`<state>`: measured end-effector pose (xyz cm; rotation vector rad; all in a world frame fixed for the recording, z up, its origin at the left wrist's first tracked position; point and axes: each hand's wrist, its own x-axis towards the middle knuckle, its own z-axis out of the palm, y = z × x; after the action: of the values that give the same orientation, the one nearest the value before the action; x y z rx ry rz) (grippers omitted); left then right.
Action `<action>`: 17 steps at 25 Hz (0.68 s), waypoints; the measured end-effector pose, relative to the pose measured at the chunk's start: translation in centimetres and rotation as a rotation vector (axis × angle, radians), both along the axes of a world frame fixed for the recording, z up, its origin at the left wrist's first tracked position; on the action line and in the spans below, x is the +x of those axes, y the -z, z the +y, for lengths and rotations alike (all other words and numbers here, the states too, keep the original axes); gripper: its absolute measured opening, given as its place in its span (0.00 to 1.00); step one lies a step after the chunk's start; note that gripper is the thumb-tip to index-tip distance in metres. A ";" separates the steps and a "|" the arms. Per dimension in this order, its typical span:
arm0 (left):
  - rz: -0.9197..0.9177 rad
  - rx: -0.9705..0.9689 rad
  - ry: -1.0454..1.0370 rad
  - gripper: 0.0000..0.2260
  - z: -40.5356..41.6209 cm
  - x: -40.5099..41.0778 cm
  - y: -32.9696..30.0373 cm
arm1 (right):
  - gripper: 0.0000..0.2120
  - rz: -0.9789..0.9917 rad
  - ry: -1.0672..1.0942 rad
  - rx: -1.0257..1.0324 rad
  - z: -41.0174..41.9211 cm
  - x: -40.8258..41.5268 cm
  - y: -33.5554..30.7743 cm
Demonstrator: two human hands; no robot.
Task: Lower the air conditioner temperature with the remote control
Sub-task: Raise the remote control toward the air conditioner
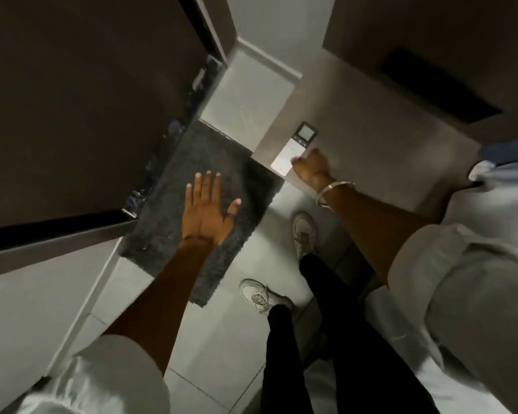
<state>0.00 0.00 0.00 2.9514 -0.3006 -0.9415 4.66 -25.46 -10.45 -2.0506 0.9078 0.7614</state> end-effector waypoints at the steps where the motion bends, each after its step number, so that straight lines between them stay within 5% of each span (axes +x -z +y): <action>1: -0.018 -0.005 0.034 0.36 -0.4 0.5 1.8 | 0.35 0.006 0.071 -0.028 0.5 1.1 1.8; 4: -0.041 -0.032 0.067 0.35 -0.6 1.8 6.4 | 0.50 0.055 0.248 -0.140 3.1 3.5 5.7; 7: -0.066 -0.108 0.004 0.34 -1.1 2.2 7.7 | 0.50 0.080 0.259 -0.233 4.8 4.7 7.4; 9: -0.110 -0.154 -0.047 0.33 -1.0 1.9 6.2 | 0.43 0.061 0.304 -0.062 5.4 4.4 6.0; 14: -0.340 -0.198 -0.124 0.32 1.8 5.0 -5.1 | 0.07 -0.144 0.441 0.510 8.7 6.0 -5.0; 17: -0.602 -0.174 -0.133 0.31 5.3 8.7 -17.2 | 0.14 -0.308 0.251 0.817 11.5 10.6 -18.0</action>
<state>8.69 5.26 17.19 2.9636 -0.1789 0.0082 15.29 -13.92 7.57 -1.2548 0.5313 0.5311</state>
